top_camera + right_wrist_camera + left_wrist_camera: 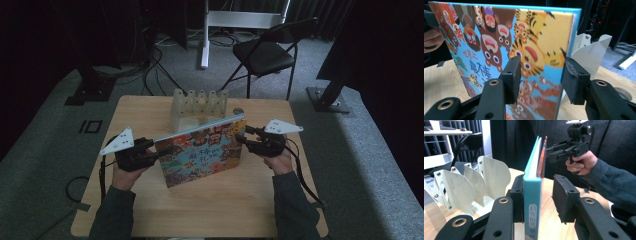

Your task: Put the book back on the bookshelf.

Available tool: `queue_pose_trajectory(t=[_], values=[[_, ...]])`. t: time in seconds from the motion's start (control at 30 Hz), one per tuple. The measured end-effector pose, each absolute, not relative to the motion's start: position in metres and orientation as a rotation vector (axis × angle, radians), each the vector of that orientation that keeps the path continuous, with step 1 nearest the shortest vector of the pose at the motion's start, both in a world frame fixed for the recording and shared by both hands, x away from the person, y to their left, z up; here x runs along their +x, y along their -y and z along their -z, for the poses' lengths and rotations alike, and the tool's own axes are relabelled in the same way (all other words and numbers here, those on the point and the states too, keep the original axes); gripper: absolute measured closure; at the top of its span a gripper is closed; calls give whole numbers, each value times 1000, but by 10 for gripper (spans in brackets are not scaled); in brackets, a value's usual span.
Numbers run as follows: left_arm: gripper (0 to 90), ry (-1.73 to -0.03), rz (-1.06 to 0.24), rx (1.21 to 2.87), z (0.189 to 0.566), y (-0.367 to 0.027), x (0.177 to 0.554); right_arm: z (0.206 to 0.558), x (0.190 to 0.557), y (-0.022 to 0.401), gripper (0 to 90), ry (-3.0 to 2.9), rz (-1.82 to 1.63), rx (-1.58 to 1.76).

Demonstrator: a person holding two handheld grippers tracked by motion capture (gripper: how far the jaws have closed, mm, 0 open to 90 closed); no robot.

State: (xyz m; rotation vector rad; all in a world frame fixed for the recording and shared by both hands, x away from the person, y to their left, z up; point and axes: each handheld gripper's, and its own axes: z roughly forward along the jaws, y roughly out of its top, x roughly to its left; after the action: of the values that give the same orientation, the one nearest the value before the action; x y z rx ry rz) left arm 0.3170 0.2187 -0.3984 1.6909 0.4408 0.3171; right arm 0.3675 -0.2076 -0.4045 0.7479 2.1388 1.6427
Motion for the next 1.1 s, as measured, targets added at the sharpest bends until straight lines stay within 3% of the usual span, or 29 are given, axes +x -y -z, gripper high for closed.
queue_pose_trajectory(t=[0.37,0.63,0.73,1.1], values=[[753,-405,-337,1717,406,-212,312,414,368,221,497,-2141,-1635,798],[749,-413,-343,1705,408,-212,310,420,368,226,485,-2148,-1596,830],[740,-416,-349,1716,410,-210,309,423,368,229,544,-2159,-1588,834],[740,-413,-342,1700,416,-208,310,432,368,236,590,-2147,-1501,896]])
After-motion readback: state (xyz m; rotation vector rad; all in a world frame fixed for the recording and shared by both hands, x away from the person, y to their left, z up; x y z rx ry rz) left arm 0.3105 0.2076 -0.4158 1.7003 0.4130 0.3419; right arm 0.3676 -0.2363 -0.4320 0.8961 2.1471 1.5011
